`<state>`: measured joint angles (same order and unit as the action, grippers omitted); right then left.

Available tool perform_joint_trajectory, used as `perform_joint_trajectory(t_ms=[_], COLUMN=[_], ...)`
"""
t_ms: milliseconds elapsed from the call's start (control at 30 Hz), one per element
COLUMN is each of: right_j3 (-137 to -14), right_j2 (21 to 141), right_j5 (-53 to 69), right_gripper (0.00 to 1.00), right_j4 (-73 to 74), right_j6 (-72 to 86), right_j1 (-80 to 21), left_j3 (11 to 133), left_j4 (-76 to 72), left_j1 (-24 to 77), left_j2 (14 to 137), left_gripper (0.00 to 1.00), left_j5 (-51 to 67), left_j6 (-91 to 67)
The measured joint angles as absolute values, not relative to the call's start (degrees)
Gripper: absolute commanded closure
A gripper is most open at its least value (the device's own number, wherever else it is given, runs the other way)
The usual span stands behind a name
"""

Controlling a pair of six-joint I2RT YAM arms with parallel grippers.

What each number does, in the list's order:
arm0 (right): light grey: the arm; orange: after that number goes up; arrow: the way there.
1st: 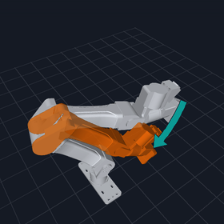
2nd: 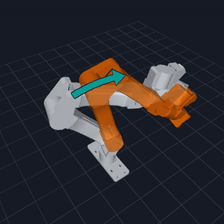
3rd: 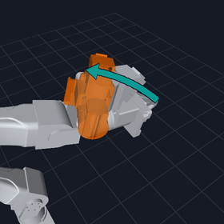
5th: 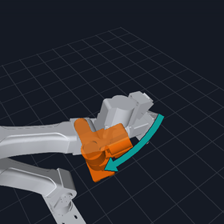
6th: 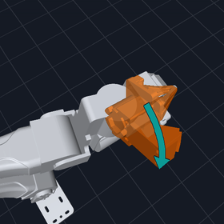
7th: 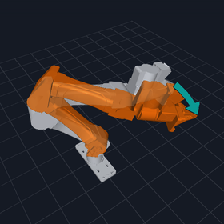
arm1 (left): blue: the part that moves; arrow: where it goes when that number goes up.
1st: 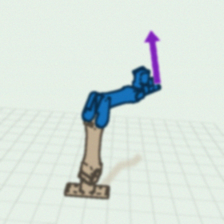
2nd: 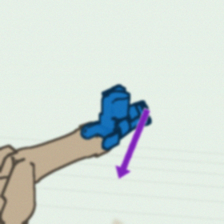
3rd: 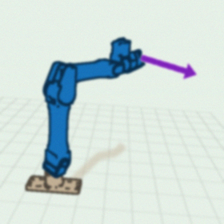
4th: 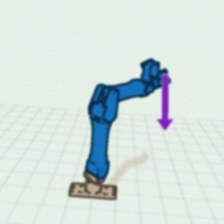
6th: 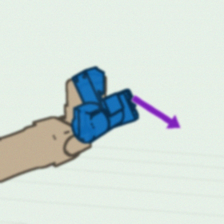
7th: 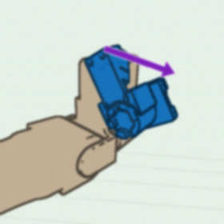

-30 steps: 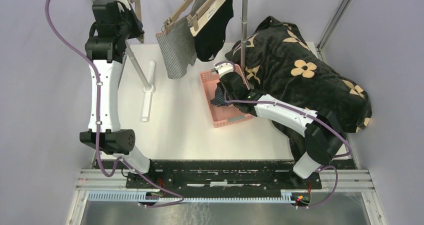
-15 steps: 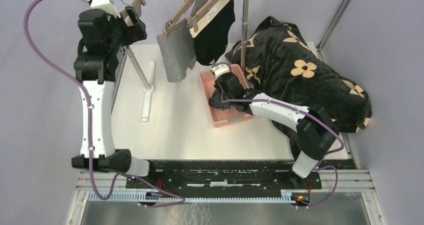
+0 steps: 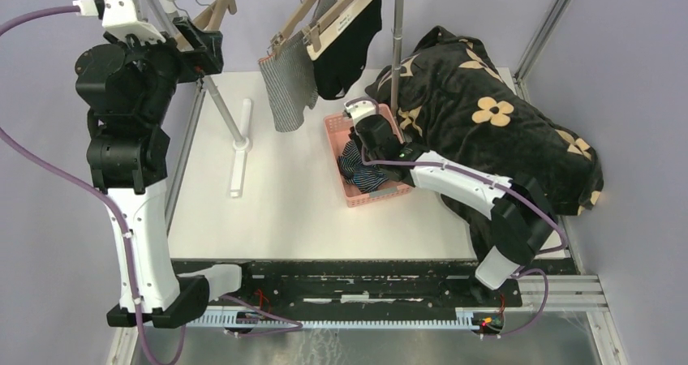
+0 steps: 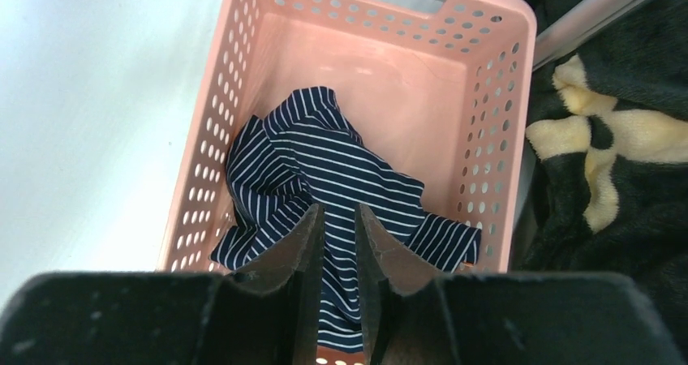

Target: Remove the underwear clipped to the hanger

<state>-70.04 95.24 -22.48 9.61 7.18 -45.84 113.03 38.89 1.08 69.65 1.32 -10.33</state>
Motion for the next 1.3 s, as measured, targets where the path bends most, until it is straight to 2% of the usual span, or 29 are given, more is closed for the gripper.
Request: perform_joint_trajectory(t_ms=[267,533,667,767,833,1300], right_j3=[-69.9,-69.8,-69.8,-69.8,-69.8,-69.8], right_j2=[89.9,89.4,89.8,90.5,91.1,91.9], right_j5=[-23.0,-24.5,-24.8,-25.3,-25.8,-27.0], right_gripper=[0.72,0.72,0.73,0.73,0.73,0.73], right_j4=[9.8,9.9,9.7,9.6,9.6,9.5], right_j6=[6.7,5.7,5.3,4.8,4.5,3.6], right_j1=[-47.7,-49.5,-50.1,-50.6,-51.0,-51.8], left_j3=[113.6,114.2,120.4,123.5,124.0,124.6], left_j4=[34.1,29.6,29.5,29.2,28.9,29.0], left_j1=[1.1,2.7,6.5,9.5,11.1,13.6], left_j2=[75.5,85.4,90.8,93.3,94.1,96.3], left_gripper=[0.01,0.01,0.0,0.06,0.11,0.18], left_j5=[13.1,18.3,18.5,18.3,18.1,15.0], left_j6=[-10.4,-10.4,-10.2,-9.9,-9.6,-7.3])
